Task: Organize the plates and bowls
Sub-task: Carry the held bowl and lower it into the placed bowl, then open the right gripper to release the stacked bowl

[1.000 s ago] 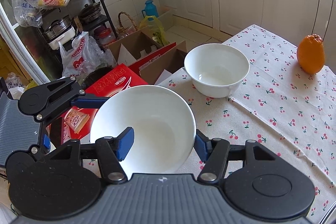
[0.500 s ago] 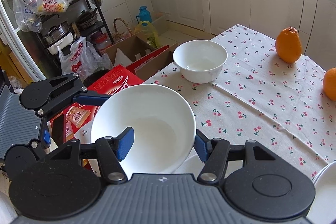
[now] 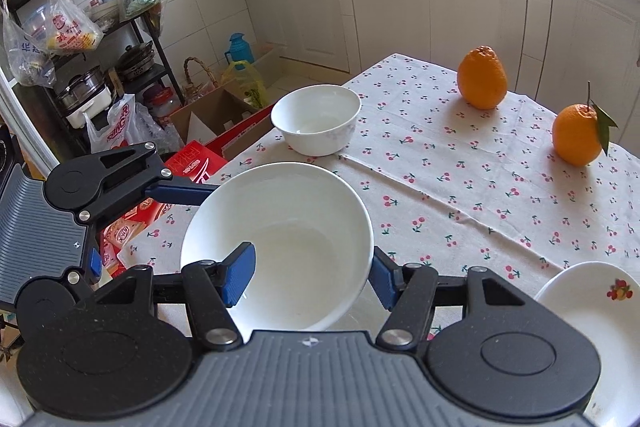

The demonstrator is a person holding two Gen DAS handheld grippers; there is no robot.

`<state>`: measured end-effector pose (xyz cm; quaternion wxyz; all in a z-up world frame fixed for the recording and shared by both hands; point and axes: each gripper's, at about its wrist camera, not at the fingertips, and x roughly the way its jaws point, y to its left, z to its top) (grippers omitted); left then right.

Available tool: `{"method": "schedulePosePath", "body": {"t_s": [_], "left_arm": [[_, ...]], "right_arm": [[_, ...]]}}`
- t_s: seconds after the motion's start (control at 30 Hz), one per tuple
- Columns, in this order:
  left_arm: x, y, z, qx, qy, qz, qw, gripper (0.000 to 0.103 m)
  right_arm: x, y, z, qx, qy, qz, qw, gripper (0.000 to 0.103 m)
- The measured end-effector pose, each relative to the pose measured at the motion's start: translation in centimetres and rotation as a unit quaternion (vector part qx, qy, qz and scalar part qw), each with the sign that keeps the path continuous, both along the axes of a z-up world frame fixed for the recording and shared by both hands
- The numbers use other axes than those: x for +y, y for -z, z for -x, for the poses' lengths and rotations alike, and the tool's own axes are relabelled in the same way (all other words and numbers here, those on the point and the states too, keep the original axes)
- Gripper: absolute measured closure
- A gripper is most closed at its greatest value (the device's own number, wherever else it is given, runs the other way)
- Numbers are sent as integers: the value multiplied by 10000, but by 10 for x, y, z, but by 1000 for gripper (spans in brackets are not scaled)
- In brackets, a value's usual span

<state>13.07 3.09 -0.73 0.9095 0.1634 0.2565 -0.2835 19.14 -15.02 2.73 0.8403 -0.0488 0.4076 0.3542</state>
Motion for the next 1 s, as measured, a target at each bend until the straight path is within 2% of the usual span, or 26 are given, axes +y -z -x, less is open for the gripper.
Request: {"method": "schedulePosePath", "body": {"t_s": [0.37,1.0], "left_arm": [[-17,13,-12,278,159,29,9995,11],[-18,23,-14,502,203,48,9985,11]], "right_arm": [[-20,14,-3,141,208,48,9997,36],[-17,26,-4,280,245,195,9991,36]]}}
